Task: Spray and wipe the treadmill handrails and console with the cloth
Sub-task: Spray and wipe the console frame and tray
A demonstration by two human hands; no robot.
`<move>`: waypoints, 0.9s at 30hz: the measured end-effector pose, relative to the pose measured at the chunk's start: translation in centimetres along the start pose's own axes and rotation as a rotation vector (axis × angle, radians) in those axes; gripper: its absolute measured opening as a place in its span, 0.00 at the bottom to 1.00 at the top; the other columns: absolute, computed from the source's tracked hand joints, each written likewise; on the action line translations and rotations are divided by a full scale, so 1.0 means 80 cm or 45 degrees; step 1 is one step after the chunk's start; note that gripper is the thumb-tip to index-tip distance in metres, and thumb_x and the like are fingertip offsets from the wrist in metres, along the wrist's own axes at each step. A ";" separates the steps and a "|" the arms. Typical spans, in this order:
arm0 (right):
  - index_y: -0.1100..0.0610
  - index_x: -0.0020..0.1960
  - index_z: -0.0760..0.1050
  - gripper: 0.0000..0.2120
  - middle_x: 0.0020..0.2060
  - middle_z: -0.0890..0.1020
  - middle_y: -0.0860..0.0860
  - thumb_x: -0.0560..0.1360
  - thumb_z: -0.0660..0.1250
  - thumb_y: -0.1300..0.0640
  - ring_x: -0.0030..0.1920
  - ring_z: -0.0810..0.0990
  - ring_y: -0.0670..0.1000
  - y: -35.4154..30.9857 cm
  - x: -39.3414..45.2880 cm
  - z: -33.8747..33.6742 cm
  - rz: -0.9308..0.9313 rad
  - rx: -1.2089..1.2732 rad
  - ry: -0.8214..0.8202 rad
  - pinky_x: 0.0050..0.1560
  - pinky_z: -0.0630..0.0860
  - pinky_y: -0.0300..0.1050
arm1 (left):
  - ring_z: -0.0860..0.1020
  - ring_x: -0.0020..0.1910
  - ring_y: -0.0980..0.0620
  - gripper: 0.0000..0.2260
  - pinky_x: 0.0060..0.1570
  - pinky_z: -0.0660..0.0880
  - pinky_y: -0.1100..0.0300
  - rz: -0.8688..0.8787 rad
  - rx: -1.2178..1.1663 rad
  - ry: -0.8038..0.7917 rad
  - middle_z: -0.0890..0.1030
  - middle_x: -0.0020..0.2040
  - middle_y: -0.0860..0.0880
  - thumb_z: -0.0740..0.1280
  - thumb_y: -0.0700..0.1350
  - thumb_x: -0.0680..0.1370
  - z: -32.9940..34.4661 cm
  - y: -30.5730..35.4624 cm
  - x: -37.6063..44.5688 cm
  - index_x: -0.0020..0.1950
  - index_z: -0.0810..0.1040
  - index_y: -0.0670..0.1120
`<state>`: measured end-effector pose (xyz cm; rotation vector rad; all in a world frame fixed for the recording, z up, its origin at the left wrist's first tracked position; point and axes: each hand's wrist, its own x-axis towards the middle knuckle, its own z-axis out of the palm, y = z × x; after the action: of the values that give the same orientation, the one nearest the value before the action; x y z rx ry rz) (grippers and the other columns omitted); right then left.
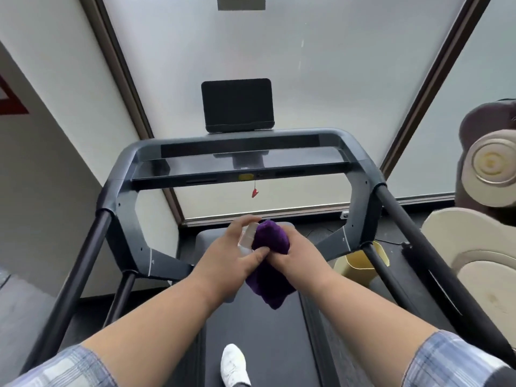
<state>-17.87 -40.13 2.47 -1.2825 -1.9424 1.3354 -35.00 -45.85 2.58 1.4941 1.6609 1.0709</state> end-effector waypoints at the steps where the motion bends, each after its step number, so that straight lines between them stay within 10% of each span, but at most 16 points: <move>1: 0.24 0.51 0.70 0.21 0.45 0.79 0.27 0.71 0.71 0.49 0.45 0.80 0.34 -0.007 0.025 0.004 -0.003 -0.004 -0.026 0.42 0.73 0.28 | 0.78 0.48 0.66 0.23 0.43 0.71 0.77 -0.013 0.002 0.001 0.79 0.49 0.69 0.68 0.63 0.68 -0.011 -0.006 0.023 0.61 0.68 0.74; 6: 0.46 0.62 0.75 0.21 0.46 0.82 0.38 0.71 0.73 0.57 0.48 0.82 0.41 -0.036 0.140 0.016 -0.017 0.029 -0.055 0.53 0.80 0.43 | 0.80 0.44 0.62 0.24 0.43 0.77 0.67 -0.075 0.035 -0.065 0.82 0.47 0.60 0.69 0.60 0.68 -0.062 -0.031 0.135 0.63 0.69 0.72; 13: 0.34 0.63 0.68 0.32 0.51 0.77 0.31 0.63 0.78 0.46 0.51 0.80 0.39 -0.037 0.231 -0.007 0.031 0.029 0.044 0.54 0.80 0.46 | 0.83 0.42 0.53 0.25 0.43 0.83 0.49 -0.105 0.145 -0.238 0.83 0.46 0.56 0.70 0.59 0.65 -0.090 -0.030 0.247 0.61 0.70 0.72; 17: 0.22 0.56 0.63 0.36 0.52 0.78 0.31 0.58 0.80 0.40 0.52 0.80 0.38 -0.018 0.259 -0.025 0.072 0.046 0.135 0.54 0.78 0.41 | 0.82 0.39 0.55 0.25 0.41 0.83 0.51 -0.116 0.166 -0.269 0.82 0.43 0.60 0.70 0.56 0.68 -0.081 -0.028 0.285 0.62 0.70 0.70; 22: 0.39 0.74 0.57 0.53 0.65 0.70 0.39 0.54 0.75 0.28 0.67 0.68 0.43 0.001 0.308 -0.062 0.021 -0.300 0.262 0.69 0.66 0.42 | 0.79 0.36 0.61 0.20 0.36 0.72 0.71 -0.168 0.172 -0.222 0.81 0.42 0.56 0.73 0.52 0.72 -0.064 -0.028 0.339 0.57 0.70 0.72; 27: 0.48 0.76 0.62 0.53 0.68 0.72 0.47 0.57 0.77 0.30 0.70 0.67 0.49 0.007 0.390 -0.129 -0.236 -0.625 0.264 0.73 0.62 0.46 | 0.78 0.30 0.60 0.19 0.35 0.75 0.63 -0.292 0.075 -0.172 0.82 0.41 0.55 0.72 0.50 0.74 -0.041 -0.019 0.407 0.57 0.71 0.71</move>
<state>-24.12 -7.84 2.34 -1.3460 -2.2491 0.6255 -43.08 -14.15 4.44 1.3418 1.7314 0.7872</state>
